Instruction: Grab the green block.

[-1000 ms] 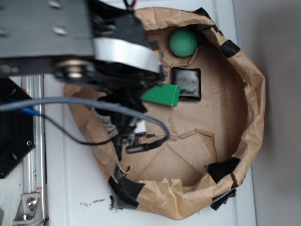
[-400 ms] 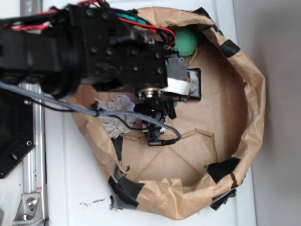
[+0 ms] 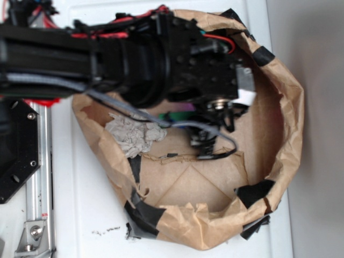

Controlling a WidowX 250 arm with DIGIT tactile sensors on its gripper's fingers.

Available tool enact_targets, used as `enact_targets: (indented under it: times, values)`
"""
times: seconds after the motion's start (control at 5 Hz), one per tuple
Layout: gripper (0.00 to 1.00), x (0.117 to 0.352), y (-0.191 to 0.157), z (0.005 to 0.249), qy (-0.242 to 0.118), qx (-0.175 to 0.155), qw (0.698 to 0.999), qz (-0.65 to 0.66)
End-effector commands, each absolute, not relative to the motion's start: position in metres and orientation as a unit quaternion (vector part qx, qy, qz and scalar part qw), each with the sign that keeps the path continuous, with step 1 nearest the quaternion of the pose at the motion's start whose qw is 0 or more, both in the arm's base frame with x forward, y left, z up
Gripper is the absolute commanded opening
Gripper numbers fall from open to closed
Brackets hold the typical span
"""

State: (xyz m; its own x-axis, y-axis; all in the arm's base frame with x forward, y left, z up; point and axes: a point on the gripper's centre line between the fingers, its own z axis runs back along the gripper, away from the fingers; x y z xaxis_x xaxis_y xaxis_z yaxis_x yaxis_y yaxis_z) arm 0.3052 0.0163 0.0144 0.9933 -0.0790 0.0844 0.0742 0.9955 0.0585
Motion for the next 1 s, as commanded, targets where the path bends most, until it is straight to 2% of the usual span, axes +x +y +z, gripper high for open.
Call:
enact_targets:
  times: [0.0,0.2,0.4,0.6,0.8]
  values:
    - [0.0,0.308,0.029,0.066,-0.05,0.021,0.998,-0.018]
    - [0.0,0.303,0.026,0.093,-0.072,0.005,0.997,-0.008]
    - [1.0,0.293,0.024,0.11,-0.098,-0.006,0.995,0.018]
    - [1.0,0.289,0.02,0.113,-0.106,-0.018,0.994,0.015]
    - [1.0,0.287,0.02,0.109,-0.1,-0.019,0.995,0.018]
